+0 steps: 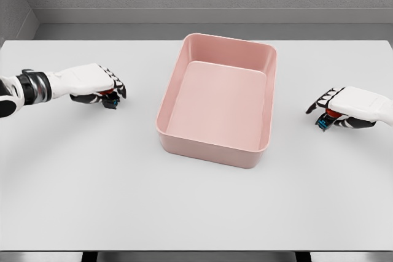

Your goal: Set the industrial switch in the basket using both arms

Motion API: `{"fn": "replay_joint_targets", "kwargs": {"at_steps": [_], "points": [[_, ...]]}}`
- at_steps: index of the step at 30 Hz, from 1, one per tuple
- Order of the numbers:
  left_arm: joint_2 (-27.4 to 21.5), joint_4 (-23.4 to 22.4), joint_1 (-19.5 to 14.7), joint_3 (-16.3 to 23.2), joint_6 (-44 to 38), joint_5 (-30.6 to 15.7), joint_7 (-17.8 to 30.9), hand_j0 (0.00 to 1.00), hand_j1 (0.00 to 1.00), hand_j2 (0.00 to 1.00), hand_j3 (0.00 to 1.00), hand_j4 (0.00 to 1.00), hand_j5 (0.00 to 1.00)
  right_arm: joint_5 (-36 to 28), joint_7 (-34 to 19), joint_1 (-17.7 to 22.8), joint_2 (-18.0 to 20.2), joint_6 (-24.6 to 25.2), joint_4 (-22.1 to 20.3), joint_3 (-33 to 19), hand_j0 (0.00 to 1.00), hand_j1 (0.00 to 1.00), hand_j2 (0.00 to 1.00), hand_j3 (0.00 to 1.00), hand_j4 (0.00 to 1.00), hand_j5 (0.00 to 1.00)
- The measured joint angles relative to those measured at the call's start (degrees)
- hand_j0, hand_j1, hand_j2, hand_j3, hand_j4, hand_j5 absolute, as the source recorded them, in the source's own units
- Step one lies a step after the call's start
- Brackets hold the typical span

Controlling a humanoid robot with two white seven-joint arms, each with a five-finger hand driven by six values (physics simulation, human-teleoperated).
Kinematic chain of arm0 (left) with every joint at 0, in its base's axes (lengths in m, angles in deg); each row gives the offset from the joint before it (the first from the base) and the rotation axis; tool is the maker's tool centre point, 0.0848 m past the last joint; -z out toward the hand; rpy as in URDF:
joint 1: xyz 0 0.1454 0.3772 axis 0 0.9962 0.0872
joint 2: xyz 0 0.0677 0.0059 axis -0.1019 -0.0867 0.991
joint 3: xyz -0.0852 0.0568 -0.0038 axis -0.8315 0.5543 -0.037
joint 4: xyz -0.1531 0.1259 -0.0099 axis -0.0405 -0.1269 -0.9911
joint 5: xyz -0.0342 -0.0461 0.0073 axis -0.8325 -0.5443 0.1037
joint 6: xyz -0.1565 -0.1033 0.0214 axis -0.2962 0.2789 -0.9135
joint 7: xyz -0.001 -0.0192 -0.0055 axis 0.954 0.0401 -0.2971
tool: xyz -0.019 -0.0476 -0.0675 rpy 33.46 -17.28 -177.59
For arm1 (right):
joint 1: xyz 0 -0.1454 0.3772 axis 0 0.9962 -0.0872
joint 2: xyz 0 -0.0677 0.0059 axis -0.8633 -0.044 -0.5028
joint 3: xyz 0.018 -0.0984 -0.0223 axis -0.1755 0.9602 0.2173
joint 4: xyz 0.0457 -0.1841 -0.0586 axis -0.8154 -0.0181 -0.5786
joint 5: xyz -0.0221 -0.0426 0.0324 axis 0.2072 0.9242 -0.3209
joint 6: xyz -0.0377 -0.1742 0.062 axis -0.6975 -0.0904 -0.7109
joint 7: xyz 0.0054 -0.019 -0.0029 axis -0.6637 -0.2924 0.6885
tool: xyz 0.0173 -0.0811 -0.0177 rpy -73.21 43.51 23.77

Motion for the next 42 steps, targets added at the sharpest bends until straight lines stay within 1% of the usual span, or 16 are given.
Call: {"fn": "replay_joint_targets", "kwargs": {"at_steps": [4,7,9,14,19,21,24,25,29,36,39,42], "points": [[0.04,0.24,0.00,0.08,0.08,0.18,-0.02,0.49,0.49,0.49,0.49,0.49,0.49,0.39,0.19,0.00,-0.04,0.05,0.16,-0.17,0.54,0.54,0.54,0.54,0.54,0.54],[0.07,0.38,0.00,0.13,0.13,0.32,0.02,0.48,0.48,0.48,0.48,0.48,0.48,0.20,0.28,-0.18,-0.06,0.10,0.19,-0.22,0.53,0.53,0.53,0.53,0.53,0.53],[0.08,0.60,-0.09,0.17,0.38,0.44,0.07,0.44,0.44,0.44,0.44,0.44,0.44,0.37,0.20,-0.26,-0.07,0.07,0.21,-0.24,0.53,0.53,0.53,0.53,0.53,0.53],[-0.09,1.94,-1.14,-0.03,1.38,0.50,0.57,0.44,0.44,0.44,0.44,0.44,0.44,0.78,0.04,-0.26,-0.08,0.01,0.24,-2.22,0.53,0.53,0.53,0.53,0.53,0.53],[-0.28,3.53,-4.22,-0.20,1.56,0.19,1.80,0.44,0.44,0.44,0.44,0.44,0.44,0.66,0.01,-0.79,-0.04,0.00,0.24,-4.72,0.53,0.53,0.53,0.53,0.53,0.53],[-0.29,3.74,-4.57,-0.22,1.59,0.11,2.18,0.44,0.44,0.44,0.44,0.44,0.44,0.62,0.02,-1.32,-0.05,0.00,0.24,-5.46,0.53,0.53,0.53,0.53,0.53,0.53],[-0.14,3.92,-5.18,-0.26,1.55,-0.11,2.40,0.42,0.42,0.42,0.42,0.42,0.42,0.55,0.05,-3.25,-0.37,0.00,0.24,-5.96,0.53,0.53,0.53,0.53,0.53,0.53],[-0.08,3.96,-5.63,-0.26,1.55,-0.12,2.44,0.42,0.42,0.42,0.42,0.42,0.42,0.52,0.07,-3.25,-0.57,0.00,0.24,-6.04,0.53,0.53,0.53,0.53,0.53,0.53],[0.36,4.28,-7.38,-0.27,1.44,-0.44,2.50,0.41,0.41,0.41,0.41,0.41,0.41,0.48,0.07,-3.43,-0.93,-0.01,0.24,-6.20,0.48,0.48,0.48,0.48,0.48,0.48],[0.17,8.60,-10.63,-0.28,1.48,-1.79,2.83,0.41,0.41,0.41,0.41,0.41,0.41,0.39,0.07,-5.19,-1.80,-0.01,0.23,-6.23,0.47,0.47,0.47,0.47,0.47,0.47],[-0.24,10.44,-12.48,-0.27,1.52,-2.46,2.91,0.41,0.41,0.41,0.41,0.41,0.41,0.39,0.08,-5.89,-3.12,-0.01,0.24,-6.18,0.47,0.47,0.47,0.47,0.47,0.47],[-1.01,13.07,-13.36,-0.74,1.51,-3.18,3.47,0.41,0.41,0.41,0.41,0.41,0.41,0.41,0.09,-6.86,-3.92,-0.01,0.22,-6.13,0.47,0.47,0.47,0.47,0.47,0.47]]}}
